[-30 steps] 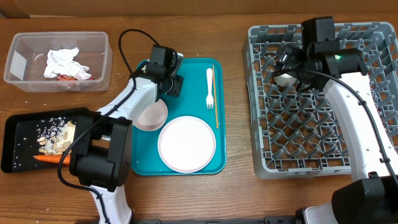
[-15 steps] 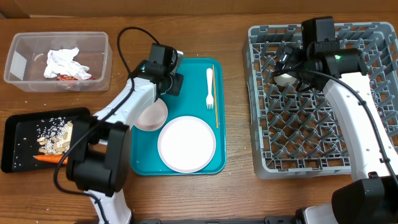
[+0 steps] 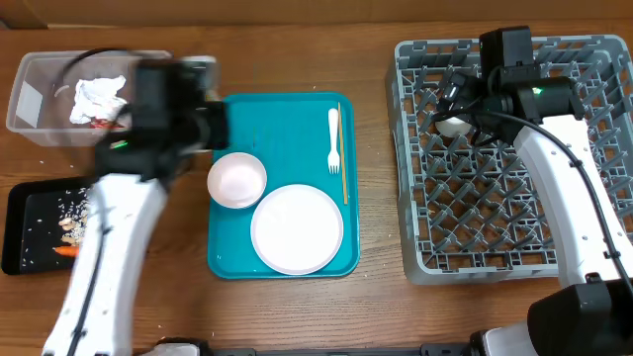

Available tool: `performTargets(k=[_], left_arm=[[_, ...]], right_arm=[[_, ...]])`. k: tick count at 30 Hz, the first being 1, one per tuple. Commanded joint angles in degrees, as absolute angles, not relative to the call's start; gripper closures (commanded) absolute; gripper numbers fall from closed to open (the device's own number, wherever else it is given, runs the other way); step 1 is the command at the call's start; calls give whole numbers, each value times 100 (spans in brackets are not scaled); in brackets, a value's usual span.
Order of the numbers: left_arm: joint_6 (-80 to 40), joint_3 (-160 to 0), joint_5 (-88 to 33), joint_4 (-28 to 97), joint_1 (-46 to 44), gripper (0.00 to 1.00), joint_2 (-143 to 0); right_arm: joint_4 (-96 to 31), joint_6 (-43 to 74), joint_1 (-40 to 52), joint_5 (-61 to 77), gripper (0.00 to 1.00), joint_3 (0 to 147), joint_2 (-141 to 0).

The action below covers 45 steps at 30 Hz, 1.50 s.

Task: Sort waste into correct bins and load items into the dishwasher rack
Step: 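Tip the white bowl over the black tray to dump the rice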

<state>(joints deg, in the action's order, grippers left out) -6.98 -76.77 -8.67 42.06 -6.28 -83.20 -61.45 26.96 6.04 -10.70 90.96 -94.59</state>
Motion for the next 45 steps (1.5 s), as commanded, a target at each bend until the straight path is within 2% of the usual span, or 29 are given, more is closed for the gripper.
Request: performTargets(k=[1, 3, 7, 16, 21, 24, 29, 33, 42, 45], left_arm=[[-926, -7747, -2480, 4670, 993, 96, -7870], [-871, -7708, -3304, 5028, 2034, 96, -7898], [-766, -7494, -3824, 5207, 3046, 96, -7913], [-943, -6381, -5009, 4257, 4377, 96, -8254], [-768, -6309, -5913, 4200, 5015, 96, -8956], [-674, -6309, -6904, 4128, 5463, 96, -9642], [-423, -6309, -7854, 4130, 5822, 96, -10287], [-30, -6309, -9056, 4115, 5927, 96, -10680], [-49, -6309, -9059, 4346, 5929, 96, -10718], [-467, -6309, -9054, 4342, 5935, 96, -10718]], right_arm=[[-6121, 2703, 604, -1087, 0, 9109, -9445], [-6123, 2703, 604, -1087, 0, 9109, -9445], [-6119, 2705, 604, -1087, 0, 9109, -9445], [-6114, 2703, 604, -1087, 0, 9109, -9445], [-6119, 2705, 604, -1087, 0, 9109, -9445], [-6119, 2703, 604, -1087, 0, 9109, -9445], [-6119, 2703, 604, -1087, 0, 9109, -9445], [-6119, 2703, 604, -1087, 0, 9109, -9445], [-6119, 2705, 604, -1087, 0, 9109, -9445], [-6119, 2705, 604, -1087, 0, 9109, -9445]])
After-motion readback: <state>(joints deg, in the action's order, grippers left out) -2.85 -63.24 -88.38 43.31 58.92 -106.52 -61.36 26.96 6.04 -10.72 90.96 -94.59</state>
